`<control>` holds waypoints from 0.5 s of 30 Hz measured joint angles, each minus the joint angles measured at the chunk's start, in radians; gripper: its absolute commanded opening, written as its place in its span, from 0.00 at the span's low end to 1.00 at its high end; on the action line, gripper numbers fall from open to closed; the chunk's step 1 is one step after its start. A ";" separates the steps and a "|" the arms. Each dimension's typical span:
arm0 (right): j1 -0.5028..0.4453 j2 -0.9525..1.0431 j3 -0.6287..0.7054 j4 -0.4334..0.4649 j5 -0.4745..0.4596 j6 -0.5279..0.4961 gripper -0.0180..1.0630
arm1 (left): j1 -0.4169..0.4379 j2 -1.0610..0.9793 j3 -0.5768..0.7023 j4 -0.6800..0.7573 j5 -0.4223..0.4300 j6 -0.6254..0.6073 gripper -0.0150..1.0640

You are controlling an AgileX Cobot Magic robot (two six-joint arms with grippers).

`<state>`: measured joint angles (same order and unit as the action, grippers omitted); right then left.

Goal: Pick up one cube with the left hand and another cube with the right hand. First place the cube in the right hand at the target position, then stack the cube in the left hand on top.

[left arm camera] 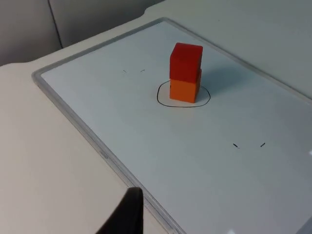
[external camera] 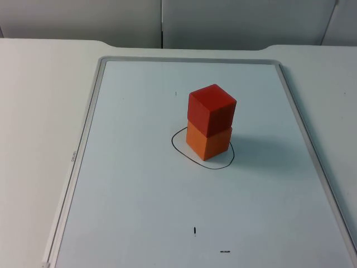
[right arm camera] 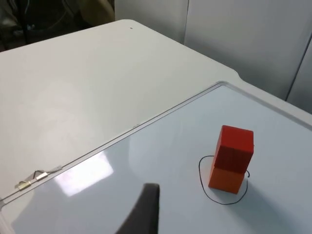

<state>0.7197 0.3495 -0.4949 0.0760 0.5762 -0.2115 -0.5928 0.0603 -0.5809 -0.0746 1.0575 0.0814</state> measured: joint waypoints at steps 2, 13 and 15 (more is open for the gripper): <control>0.000 0.000 0.000 0.000 -0.003 0.000 0.82 | 0.000 -0.035 0.022 0.002 0.010 -0.005 0.94; 0.000 0.000 0.000 0.000 -0.003 -0.001 0.82 | 0.000 -0.056 0.066 0.020 0.028 -0.027 0.94; 0.000 0.000 0.000 0.000 -0.003 -0.001 0.82 | 0.000 -0.056 0.066 0.029 0.028 -0.037 0.94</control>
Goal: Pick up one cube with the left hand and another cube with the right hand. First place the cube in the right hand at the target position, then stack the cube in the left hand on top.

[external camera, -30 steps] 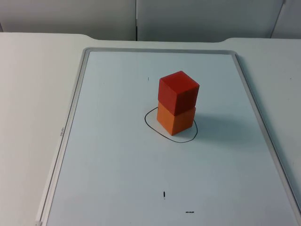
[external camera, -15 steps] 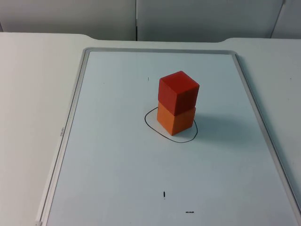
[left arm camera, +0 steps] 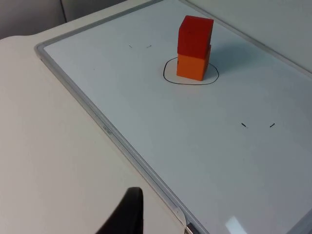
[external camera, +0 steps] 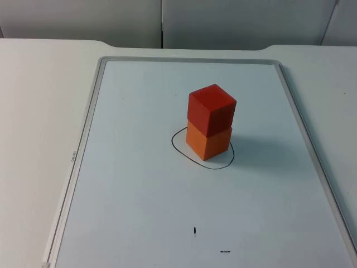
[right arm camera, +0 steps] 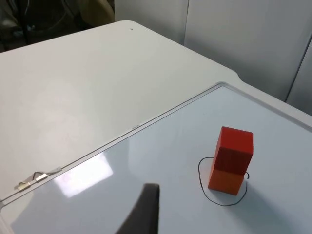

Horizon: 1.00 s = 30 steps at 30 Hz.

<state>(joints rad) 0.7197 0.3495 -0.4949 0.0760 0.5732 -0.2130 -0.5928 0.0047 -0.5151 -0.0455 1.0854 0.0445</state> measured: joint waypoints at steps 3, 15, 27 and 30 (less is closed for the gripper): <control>0.000 0.000 0.000 0.000 0.002 0.000 0.82 | 0.000 0.000 0.000 0.000 0.000 -0.005 0.95; 0.000 0.000 0.000 0.021 0.022 -0.010 0.82 | 0.000 0.000 0.000 0.013 0.000 -0.019 0.95; 0.000 -0.200 0.001 0.122 0.217 -0.044 0.82 | 0.000 0.000 0.000 0.014 0.000 -0.019 0.95; 0.000 -0.262 0.001 0.119 0.260 -0.009 0.82 | 0.000 0.000 0.000 0.014 0.000 -0.019 0.95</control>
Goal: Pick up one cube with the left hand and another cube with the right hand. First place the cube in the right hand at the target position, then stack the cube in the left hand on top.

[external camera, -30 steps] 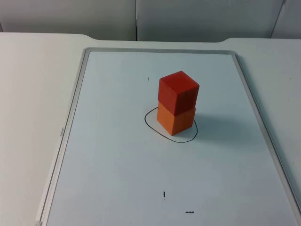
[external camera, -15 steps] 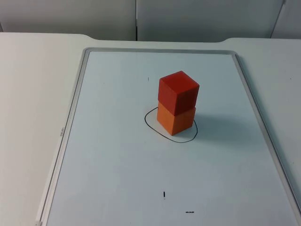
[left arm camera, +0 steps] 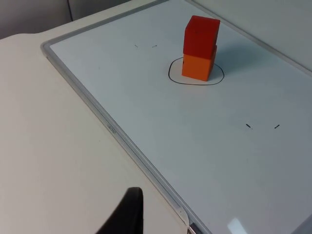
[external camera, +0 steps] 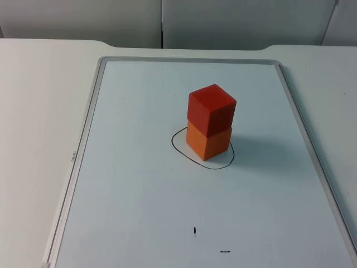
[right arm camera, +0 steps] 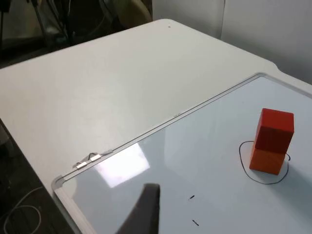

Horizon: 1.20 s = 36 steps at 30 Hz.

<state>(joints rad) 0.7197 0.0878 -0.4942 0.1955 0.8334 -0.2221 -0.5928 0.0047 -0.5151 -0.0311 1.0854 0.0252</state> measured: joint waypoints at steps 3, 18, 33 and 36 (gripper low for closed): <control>0.000 -0.080 -0.018 -0.037 0.075 0.079 0.82 | 0.000 0.000 0.000 0.006 0.000 0.000 0.95; 0.006 -0.084 -0.022 -0.149 0.251 0.169 0.82 | 0.000 0.000 0.000 0.021 0.000 0.000 0.95; 0.006 -0.084 -0.022 -0.195 0.251 0.249 0.82 | 0.000 0.000 0.000 0.023 0.000 -0.002 0.94; 0.006 -0.084 -0.022 -0.195 0.251 0.249 0.83 | 0.000 0.000 0.000 0.025 0.000 -0.002 0.94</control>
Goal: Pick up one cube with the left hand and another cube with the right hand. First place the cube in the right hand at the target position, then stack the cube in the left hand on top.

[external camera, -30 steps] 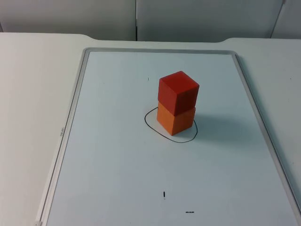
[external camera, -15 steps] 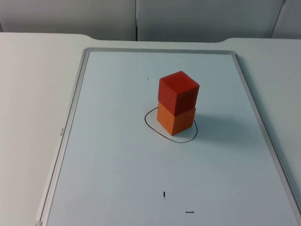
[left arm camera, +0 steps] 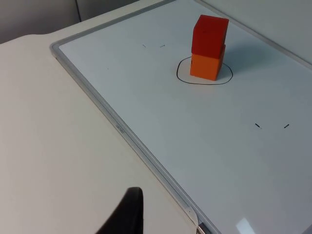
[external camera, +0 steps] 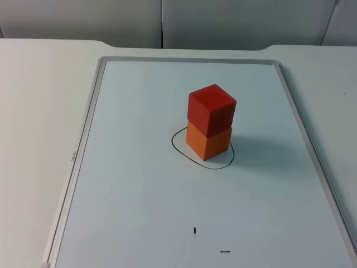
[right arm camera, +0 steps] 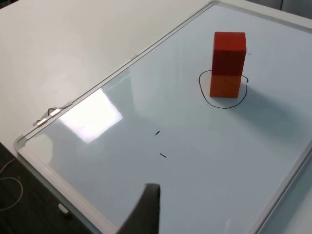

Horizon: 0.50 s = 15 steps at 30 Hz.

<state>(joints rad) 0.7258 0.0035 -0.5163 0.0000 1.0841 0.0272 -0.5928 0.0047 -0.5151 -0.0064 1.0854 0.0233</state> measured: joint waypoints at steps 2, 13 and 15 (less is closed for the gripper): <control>0.000 0.000 0.000 0.000 0.000 0.000 0.88 | 0.000 0.000 0.000 0.000 0.000 0.000 0.94; 0.000 0.000 0.000 0.000 0.000 0.000 0.99 | 0.000 0.000 0.000 0.000 0.000 0.000 0.94; 0.000 0.000 0.000 0.000 0.000 -0.004 0.99 | 0.000 0.000 0.000 0.000 0.000 0.000 0.94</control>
<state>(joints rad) 0.7258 0.0035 -0.5163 0.0000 1.0841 0.0232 -0.5928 0.0047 -0.5151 -0.0064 1.0854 0.0233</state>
